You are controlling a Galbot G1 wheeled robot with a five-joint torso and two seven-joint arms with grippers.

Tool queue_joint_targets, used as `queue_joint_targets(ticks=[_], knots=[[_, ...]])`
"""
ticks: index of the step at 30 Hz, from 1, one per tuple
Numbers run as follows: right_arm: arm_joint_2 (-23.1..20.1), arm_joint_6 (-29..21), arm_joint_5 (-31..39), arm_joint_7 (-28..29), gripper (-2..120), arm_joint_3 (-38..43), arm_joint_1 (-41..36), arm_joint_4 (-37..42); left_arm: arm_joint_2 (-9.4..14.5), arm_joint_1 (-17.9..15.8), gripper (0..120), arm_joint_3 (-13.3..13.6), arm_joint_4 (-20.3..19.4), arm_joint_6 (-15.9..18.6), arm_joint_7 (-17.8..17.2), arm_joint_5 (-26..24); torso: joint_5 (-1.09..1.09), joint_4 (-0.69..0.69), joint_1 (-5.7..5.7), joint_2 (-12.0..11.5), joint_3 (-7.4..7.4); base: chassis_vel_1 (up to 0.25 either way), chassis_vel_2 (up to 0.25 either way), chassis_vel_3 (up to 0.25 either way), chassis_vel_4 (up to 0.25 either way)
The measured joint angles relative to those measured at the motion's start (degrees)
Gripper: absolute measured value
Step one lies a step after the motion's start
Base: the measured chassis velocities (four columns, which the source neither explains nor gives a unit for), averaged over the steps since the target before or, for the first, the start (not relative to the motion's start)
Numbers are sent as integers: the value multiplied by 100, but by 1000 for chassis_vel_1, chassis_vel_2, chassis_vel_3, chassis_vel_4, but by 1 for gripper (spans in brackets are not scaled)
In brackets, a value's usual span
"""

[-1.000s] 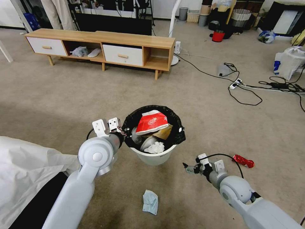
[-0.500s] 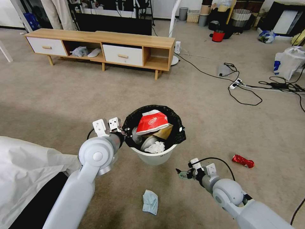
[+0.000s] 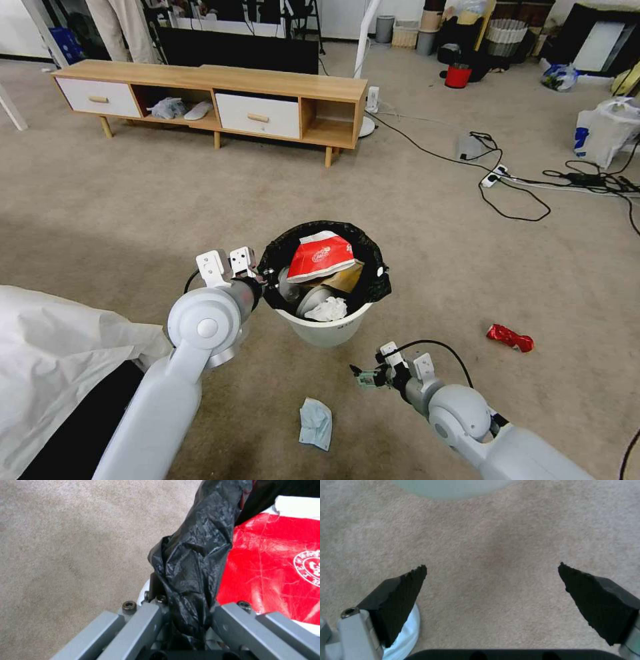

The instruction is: Pick up the trash bin and place the garbage on the floor into it.

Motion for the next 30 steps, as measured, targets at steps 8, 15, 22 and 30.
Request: queue_joint_targets(ticks=[8, 15, 22, 30], knots=[[17, 19, -23, -2, 100, -168, 24, -64, -30, -30, 2, 6, 33, 0, 9, 14, 0, 0, 0, 0, 0, 0, 0, 0, 0], [39, 58, -37, -23, 100, -320, 61, -104, -59, -48, 2, 7, 79, 0, 26, 49, 0, 0, 0, 0, 0, 0, 0, 0, 0], [-30, 82, -31, -82, 100, -520, 15, -125, -71, -71, 2, 5, 109, 0, 40, 58, 0, 0, 0, 0, 0, 0, 0, 0, 0], [12, 122, 29, -137, 100, -746, 147, -241, -77, -46, 2, 0, 116, 0, 51, 71, 0, 0, 0, 0, 0, 0, 0, 0, 0]])
